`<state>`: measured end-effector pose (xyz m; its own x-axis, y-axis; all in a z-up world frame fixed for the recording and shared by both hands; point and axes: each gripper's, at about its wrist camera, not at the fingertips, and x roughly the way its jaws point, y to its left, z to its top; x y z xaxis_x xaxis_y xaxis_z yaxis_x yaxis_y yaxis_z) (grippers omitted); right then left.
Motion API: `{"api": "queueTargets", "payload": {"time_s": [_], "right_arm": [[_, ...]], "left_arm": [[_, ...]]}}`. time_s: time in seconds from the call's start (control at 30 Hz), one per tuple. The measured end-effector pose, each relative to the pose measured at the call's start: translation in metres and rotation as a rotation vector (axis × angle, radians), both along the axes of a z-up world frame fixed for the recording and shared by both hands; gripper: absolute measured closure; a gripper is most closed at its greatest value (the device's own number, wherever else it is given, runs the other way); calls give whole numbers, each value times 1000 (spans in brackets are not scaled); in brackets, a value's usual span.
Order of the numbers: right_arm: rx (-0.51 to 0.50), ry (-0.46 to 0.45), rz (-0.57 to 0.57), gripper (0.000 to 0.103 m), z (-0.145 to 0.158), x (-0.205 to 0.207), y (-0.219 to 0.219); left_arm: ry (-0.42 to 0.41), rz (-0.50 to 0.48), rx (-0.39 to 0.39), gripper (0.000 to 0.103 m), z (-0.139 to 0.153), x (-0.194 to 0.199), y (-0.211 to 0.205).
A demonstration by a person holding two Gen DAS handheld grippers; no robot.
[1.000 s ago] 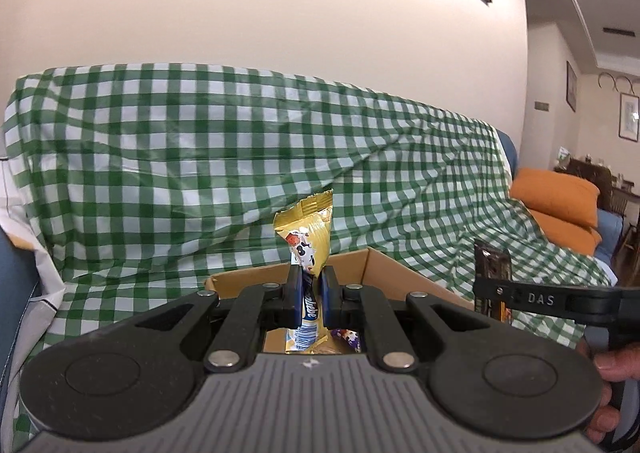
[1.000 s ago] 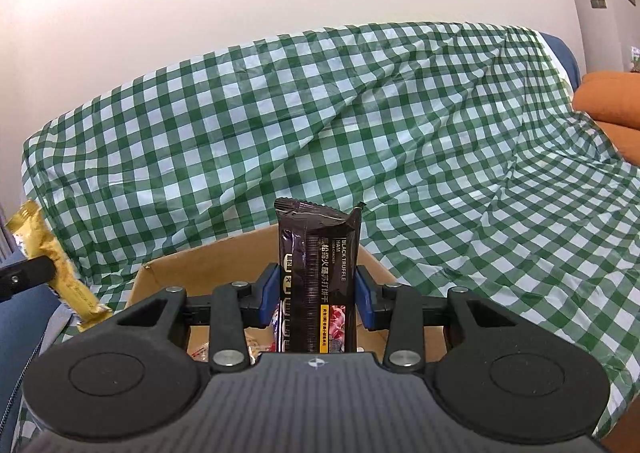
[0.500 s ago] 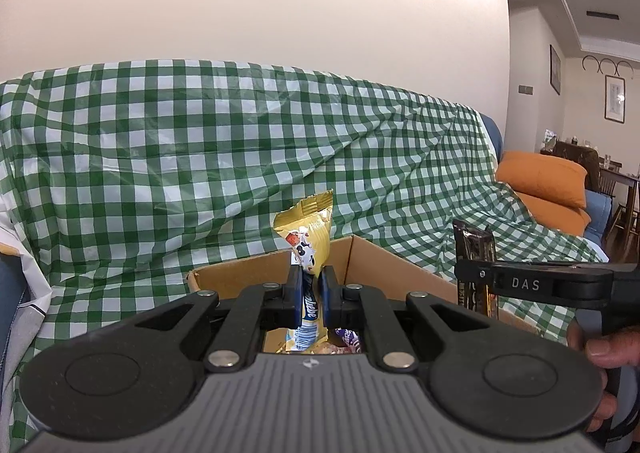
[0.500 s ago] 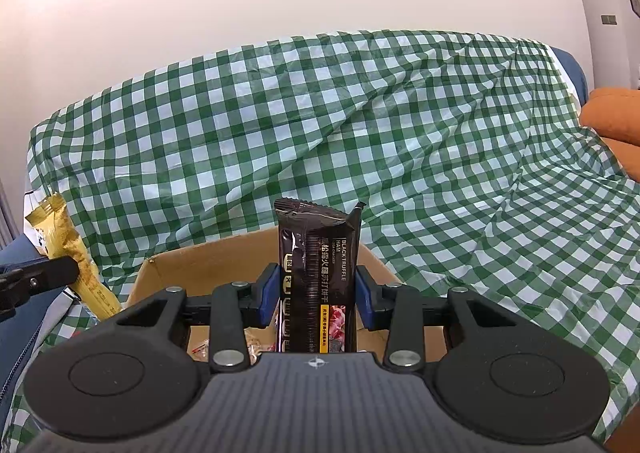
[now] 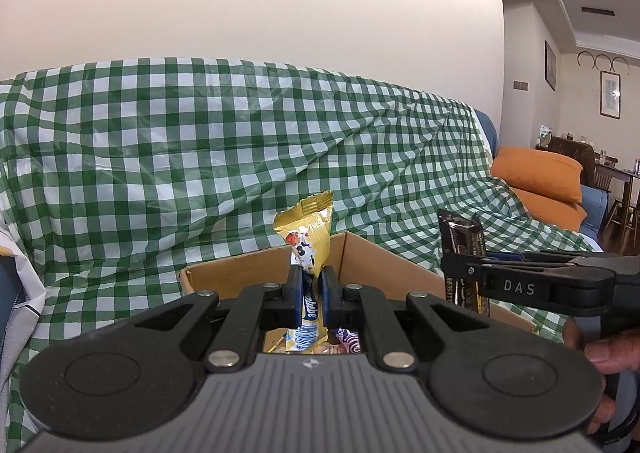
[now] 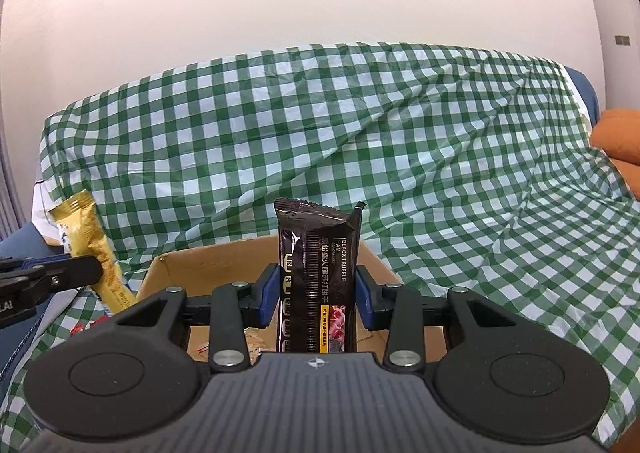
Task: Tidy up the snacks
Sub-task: 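Open both tools to drop the wafer bar and dark chocolate bar into the box, then move both tools to the pile, left tool reaching the small red candy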
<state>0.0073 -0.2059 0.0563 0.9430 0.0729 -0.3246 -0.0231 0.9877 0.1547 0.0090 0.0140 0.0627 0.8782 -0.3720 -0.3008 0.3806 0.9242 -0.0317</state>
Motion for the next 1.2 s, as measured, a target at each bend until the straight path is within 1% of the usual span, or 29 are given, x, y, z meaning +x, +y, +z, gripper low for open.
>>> {"api": "queueTargets", "payload": {"time_s": [0.43, 0.5, 0.53, 0.57, 0.6, 0.7, 0.8, 1.0, 1.1, 1.2], "right_arm": [[-62, -64, 83, 62, 6, -10, 15], [-65, -61, 86, 61, 6, -10, 15], [-64, -56, 83, 51, 6, -9, 15], [-63, -47, 78, 40, 5, -8, 15], [-64, -42, 71, 38, 5, -7, 15], [-59, -26, 66, 36, 3, -4, 14], [-49, -5, 59, 36, 1, -2, 14], [-31, 10, 55, 36, 0, 1, 17], [-26, 7, 64, 36, 1, 0, 20], [-22, 3, 77, 36, 2, 0, 23]], "left_arm": [[11, -10, -14, 93, -1, 2, -7], [27, -8, -9, 81, -2, 4, -10], [26, -3, -2, 72, -2, 4, -11], [21, -2, 0, 71, -2, 4, -11], [19, -3, 0, 71, -2, 4, -11], [19, 4, 4, 71, -3, 3, -10], [24, 13, 10, 71, -3, 4, -7], [49, 34, 44, 72, -7, 6, -3], [72, 51, 67, 76, -10, 7, 0], [95, 86, 102, 84, -15, 11, 4]]}}
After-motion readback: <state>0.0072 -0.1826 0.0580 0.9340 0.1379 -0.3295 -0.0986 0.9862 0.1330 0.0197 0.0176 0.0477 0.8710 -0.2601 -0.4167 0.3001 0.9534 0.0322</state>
